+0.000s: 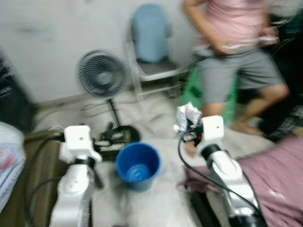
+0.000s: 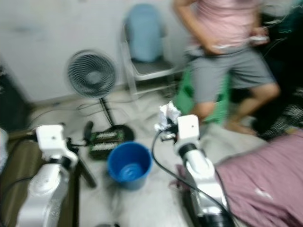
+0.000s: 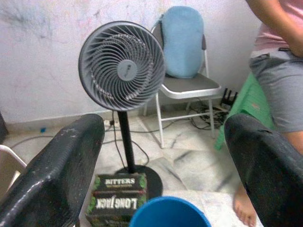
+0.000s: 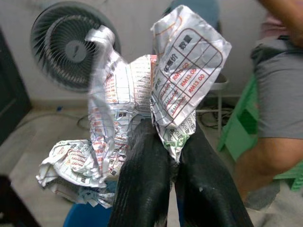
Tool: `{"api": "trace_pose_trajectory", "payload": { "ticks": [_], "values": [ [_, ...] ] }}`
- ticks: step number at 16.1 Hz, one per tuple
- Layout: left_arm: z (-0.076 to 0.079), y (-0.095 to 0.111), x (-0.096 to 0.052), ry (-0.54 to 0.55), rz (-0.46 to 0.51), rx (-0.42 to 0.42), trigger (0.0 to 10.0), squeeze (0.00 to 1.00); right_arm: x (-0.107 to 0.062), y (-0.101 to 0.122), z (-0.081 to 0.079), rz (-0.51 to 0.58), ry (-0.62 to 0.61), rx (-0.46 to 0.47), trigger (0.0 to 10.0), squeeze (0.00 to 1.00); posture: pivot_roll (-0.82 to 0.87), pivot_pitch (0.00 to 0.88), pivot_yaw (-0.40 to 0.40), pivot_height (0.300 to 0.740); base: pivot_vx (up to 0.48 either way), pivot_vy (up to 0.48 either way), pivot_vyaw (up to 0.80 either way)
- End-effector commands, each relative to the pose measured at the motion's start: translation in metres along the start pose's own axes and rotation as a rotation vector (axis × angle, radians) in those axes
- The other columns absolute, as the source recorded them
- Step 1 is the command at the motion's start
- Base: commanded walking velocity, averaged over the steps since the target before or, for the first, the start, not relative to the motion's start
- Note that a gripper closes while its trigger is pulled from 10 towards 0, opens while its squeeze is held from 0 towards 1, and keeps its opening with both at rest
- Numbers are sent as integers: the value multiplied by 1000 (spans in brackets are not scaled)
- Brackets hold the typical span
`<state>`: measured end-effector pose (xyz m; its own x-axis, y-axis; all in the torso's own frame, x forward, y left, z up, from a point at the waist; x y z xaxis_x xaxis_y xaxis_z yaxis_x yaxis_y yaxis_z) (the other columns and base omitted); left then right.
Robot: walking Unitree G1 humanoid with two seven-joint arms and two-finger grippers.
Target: Clean up the room
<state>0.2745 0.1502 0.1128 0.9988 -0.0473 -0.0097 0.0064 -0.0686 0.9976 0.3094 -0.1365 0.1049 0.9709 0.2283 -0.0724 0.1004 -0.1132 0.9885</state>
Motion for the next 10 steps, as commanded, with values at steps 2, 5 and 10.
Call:
{"api": "trace_pose_trajectory", "payload": {
  "ticks": [2, 5, 10],
  "values": [
    [-3, 2, 0, -5, 12, 5, 10000, 0, 2, 6, -3, 19, 6, 12, 10000, 0, -23, 0, -14, 740, 0, 0, 0],
    [-2, 3, -1, -15, 18, -1, 10000, 0, 2, 6, -3, 20, 3, 12, 10000, 0, -25, 0, -13, 740, 0, 0, 0],
    [-2, 4, -1, -17, 20, -8, 10000, 0, 2, 6, -2, 18, 2, 12, 10000, 0, -25, 0, -14, 740, 104, 0, 0]
  ]
}}
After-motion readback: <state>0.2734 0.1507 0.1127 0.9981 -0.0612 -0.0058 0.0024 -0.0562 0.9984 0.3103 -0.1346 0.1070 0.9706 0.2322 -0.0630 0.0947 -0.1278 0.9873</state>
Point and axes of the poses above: a point about 5 cm out from each wrist's last joint towards the gripper, its own x axis pointing out of the wrist towards the gripper, its own y axis along the axis of the wrist's last joint, z = x × y, the point moved 3 cm from there along x, pointing out of the wrist towards the gripper, and after that the axes turned 9 degrees about x, right-handed, at the moved point
